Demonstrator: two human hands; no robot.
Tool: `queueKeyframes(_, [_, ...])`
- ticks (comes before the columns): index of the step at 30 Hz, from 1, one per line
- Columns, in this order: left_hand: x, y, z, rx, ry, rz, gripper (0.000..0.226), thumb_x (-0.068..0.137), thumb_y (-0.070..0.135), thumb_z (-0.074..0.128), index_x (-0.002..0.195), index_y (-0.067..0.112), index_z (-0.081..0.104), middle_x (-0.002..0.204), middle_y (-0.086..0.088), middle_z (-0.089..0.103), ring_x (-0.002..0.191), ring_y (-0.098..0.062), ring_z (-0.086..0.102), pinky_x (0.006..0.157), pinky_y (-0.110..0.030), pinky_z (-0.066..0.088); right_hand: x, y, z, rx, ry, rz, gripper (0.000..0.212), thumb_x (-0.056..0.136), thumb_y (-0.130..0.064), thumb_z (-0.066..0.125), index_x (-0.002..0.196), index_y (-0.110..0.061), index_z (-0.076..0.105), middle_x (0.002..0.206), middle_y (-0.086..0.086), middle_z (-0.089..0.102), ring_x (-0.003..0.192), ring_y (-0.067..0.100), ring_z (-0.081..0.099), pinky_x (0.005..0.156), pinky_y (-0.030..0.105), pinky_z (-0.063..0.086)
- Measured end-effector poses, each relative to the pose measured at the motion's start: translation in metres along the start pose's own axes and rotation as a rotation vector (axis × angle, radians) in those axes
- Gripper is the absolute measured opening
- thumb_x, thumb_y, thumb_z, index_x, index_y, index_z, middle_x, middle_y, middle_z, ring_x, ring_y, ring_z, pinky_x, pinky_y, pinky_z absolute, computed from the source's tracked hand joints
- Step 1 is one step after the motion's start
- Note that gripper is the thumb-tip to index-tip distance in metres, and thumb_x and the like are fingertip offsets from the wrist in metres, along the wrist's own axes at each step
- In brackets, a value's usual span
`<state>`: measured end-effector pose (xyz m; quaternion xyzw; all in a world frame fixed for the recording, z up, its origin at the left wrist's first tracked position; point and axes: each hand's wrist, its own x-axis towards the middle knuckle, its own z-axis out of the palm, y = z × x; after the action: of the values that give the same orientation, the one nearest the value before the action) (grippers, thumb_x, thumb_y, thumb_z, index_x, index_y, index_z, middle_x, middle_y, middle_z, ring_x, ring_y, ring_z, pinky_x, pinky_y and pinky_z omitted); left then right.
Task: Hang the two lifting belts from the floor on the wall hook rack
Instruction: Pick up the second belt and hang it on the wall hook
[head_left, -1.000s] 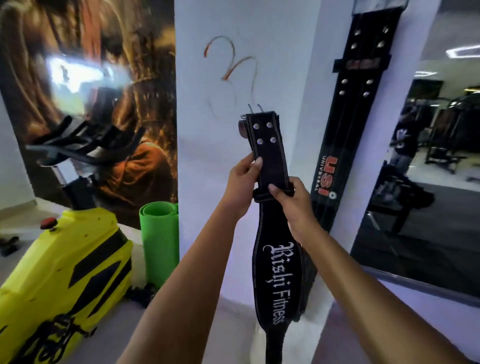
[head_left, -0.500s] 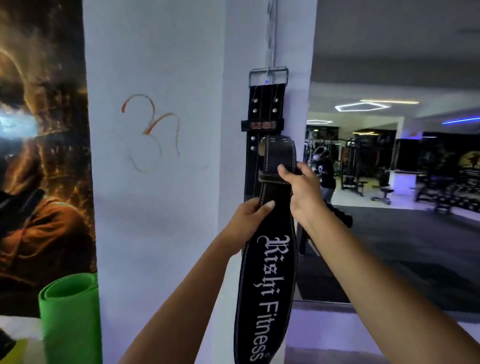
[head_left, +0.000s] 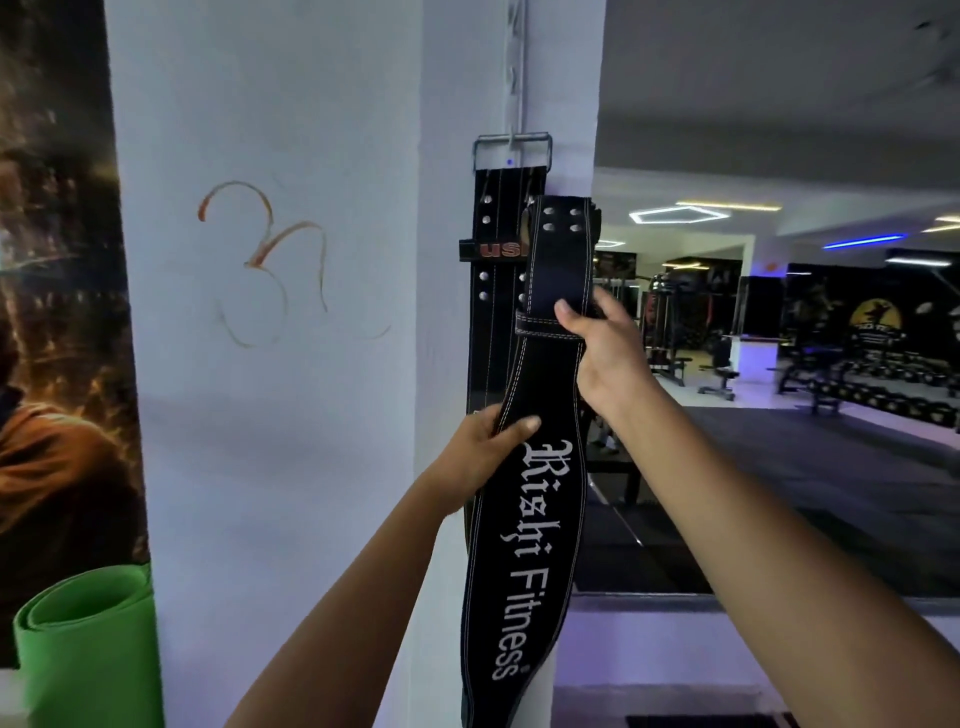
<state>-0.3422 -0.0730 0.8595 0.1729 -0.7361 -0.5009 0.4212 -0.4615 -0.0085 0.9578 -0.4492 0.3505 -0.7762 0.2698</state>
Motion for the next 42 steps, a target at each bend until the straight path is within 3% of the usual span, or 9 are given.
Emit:
queueKeyframes(5, [-0.026, -0.045, -0.013, 0.053, -0.115, -0.191, 0.016, 0.088, 0.021, 0.062, 0.103, 0.015, 0.065, 0.101, -0.005, 0.072, 0.088, -0.015, 0.072, 0.074, -0.024, 0.057, 0.001, -0.002, 0.006, -0.056, -0.002, -0.008, 0.029, 0.082, 0.000, 0.062, 0.084, -0.029, 0.061, 0.090, -0.010, 0.064, 0.093, 0.008, 0.057, 0.100, 0.032, 0.041])
queueKeyframes(8, [-0.018, -0.033, -0.011, -0.031, -0.069, -0.135, 0.022, 0.088, 0.020, 0.062, 0.108, 0.010, 0.064, 0.099, -0.005, 0.072, 0.091, -0.019, 0.071, 0.079, -0.029, 0.058, 0.002, -0.002, 0.009, -0.060, -0.002, -0.032, 0.027, 0.082, 0.001, 0.061, 0.092, -0.024, 0.063, 0.088, -0.010, 0.064, 0.088, 0.006, 0.057, 0.099, 0.030, 0.044])
queueKeyframes(12, [-0.027, -0.049, -0.006, -0.103, -0.005, -0.153, 0.029, 0.085, 0.016, 0.065, 0.110, 0.001, 0.063, 0.106, -0.016, 0.071, 0.096, -0.029, 0.070, 0.089, -0.039, 0.056, -0.004, -0.009, 0.015, -0.012, 0.008, -0.028, 0.039, 0.084, 0.004, 0.058, 0.120, -0.011, 0.056, 0.085, -0.011, 0.059, 0.075, -0.003, 0.052, 0.070, 0.013, 0.040])
queueKeyframes(16, [-0.048, -0.079, -0.004, -0.086, -0.038, -0.245, 0.028, 0.084, 0.014, 0.067, 0.108, 0.001, 0.065, 0.107, -0.016, 0.071, 0.096, -0.026, 0.070, 0.089, -0.037, 0.056, -0.007, -0.009, 0.014, 0.007, 0.019, -0.014, 0.036, 0.083, 0.004, 0.060, 0.116, -0.012, 0.058, 0.085, -0.011, 0.062, 0.078, -0.001, 0.056, 0.062, 0.011, 0.042])
queueKeyframes(23, [-0.035, -0.059, -0.005, -0.180, -0.008, -0.180, 0.030, 0.083, 0.014, 0.067, 0.110, 0.000, 0.062, 0.101, -0.015, 0.071, 0.096, -0.031, 0.069, 0.089, -0.040, 0.056, -0.010, -0.019, 0.013, 0.013, 0.033, -0.022, 0.043, 0.082, 0.002, 0.061, 0.122, -0.011, 0.055, 0.089, -0.008, 0.062, 0.087, 0.007, 0.057, 0.096, 0.034, 0.048])
queueKeyframes(28, [-0.058, -0.076, -0.002, -0.126, -0.115, -0.250, 0.024, 0.082, 0.009, 0.067, 0.106, 0.009, 0.067, 0.107, -0.012, 0.072, 0.097, -0.026, 0.070, 0.086, -0.033, 0.057, -0.010, -0.018, 0.006, 0.010, 0.031, -0.001, 0.052, 0.083, 0.002, 0.061, 0.131, -0.013, 0.049, 0.089, -0.012, 0.060, 0.086, 0.001, 0.053, 0.096, 0.028, 0.038])
queueKeyframes(35, [0.021, 0.053, -0.003, -0.220, 0.005, 0.088, 0.063, 0.084, 0.057, 0.052, 0.135, 0.018, 0.048, 0.134, -0.007, 0.058, 0.123, -0.023, 0.056, 0.104, -0.045, 0.044, -0.015, -0.014, 0.003, 0.007, -0.055, -0.008, 0.028, 0.084, -0.002, 0.061, 0.106, -0.019, 0.061, 0.095, -0.002, 0.067, 0.091, 0.015, 0.064, 0.081, 0.032, 0.056])
queueKeyframes(37, [0.037, 0.077, 0.004, -0.242, 0.027, 0.155, 0.050, 0.090, 0.045, 0.051, 0.130, 0.014, 0.051, 0.129, -0.006, 0.061, 0.122, -0.022, 0.056, 0.106, -0.044, 0.043, -0.020, -0.009, 0.002, -0.035, -0.092, -0.020, 0.023, 0.085, -0.005, 0.060, 0.098, -0.023, 0.061, 0.096, -0.002, 0.067, 0.088, 0.013, 0.066, 0.075, 0.028, 0.058])
queueKeyframes(42, [0.046, 0.081, 0.020, -0.311, 0.085, 0.244, 0.025, 0.097, 0.015, 0.046, 0.118, 0.007, 0.057, 0.100, -0.005, 0.066, 0.101, -0.021, 0.062, 0.101, -0.039, 0.047, -0.024, 0.003, -0.012, -0.128, -0.085, -0.116, 0.025, 0.084, -0.010, 0.063, 0.102, -0.024, 0.051, 0.103, 0.002, 0.064, 0.094, 0.014, 0.063, 0.093, 0.036, 0.052])
